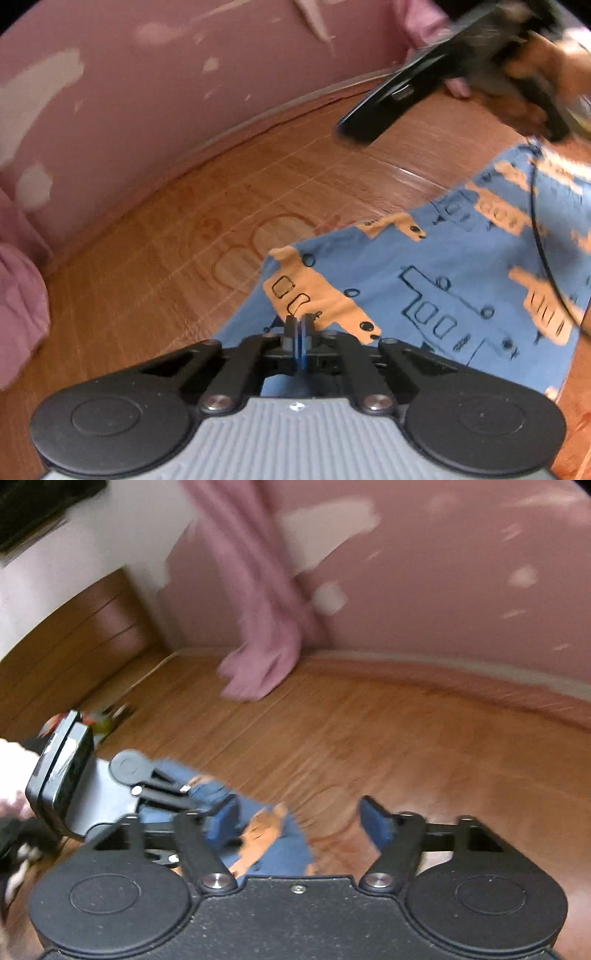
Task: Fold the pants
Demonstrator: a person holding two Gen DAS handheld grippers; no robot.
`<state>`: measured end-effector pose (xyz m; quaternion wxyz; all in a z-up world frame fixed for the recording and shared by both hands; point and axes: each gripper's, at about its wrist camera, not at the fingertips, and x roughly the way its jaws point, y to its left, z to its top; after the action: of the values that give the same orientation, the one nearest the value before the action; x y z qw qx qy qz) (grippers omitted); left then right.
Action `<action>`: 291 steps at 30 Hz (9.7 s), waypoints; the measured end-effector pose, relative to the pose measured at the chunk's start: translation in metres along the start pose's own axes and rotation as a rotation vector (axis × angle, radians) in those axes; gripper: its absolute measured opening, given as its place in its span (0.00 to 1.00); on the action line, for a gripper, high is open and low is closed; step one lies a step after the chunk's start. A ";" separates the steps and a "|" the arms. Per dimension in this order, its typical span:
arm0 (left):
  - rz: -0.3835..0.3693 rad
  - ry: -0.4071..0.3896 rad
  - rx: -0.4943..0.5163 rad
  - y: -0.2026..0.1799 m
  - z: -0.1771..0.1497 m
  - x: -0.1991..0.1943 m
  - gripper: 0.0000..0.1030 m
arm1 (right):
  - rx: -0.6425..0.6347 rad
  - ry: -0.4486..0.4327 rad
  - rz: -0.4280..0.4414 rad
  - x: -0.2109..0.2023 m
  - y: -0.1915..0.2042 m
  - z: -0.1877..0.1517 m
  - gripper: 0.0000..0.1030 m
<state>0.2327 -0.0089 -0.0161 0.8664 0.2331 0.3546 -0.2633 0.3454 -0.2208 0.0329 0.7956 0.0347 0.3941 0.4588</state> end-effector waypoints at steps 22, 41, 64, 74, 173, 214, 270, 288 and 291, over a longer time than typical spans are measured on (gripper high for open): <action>0.145 -0.188 0.231 -0.039 -0.044 -0.014 0.03 | 0.202 0.431 0.272 0.117 -0.025 0.036 0.34; 0.145 -0.038 -0.226 0.008 -0.063 -0.057 0.40 | 0.013 0.175 -0.118 0.046 -0.005 0.033 0.33; 0.168 -0.037 -0.430 -0.006 0.010 -0.089 0.80 | 0.624 -0.386 -0.832 -0.259 0.034 -0.271 0.82; -0.341 0.015 0.062 -0.183 0.227 0.026 0.75 | 0.558 -0.321 -0.949 -0.273 0.014 -0.297 0.96; -0.386 -0.120 0.662 -0.322 0.231 0.073 0.13 | 0.346 -0.297 -0.784 -0.283 -0.014 -0.299 0.51; -0.317 -0.151 -0.195 -0.242 0.139 -0.007 0.49 | 0.663 -0.425 -0.583 -0.288 -0.026 -0.315 0.08; -0.547 0.047 -0.809 -0.095 0.038 0.010 0.35 | -0.132 -0.042 -0.891 -0.048 0.189 -0.213 0.26; -0.463 -0.029 -0.692 -0.093 0.052 -0.027 0.09 | -0.235 -0.064 -0.911 -0.048 0.211 -0.198 0.12; -0.448 -0.057 -0.692 -0.084 0.038 -0.042 0.09 | -0.277 -0.066 -0.878 -0.042 0.223 -0.194 0.12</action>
<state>0.1740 -0.0823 0.0212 0.8242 -0.1621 0.4402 -0.3171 0.0497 -0.1832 0.0180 0.9239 -0.2276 0.2809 0.1252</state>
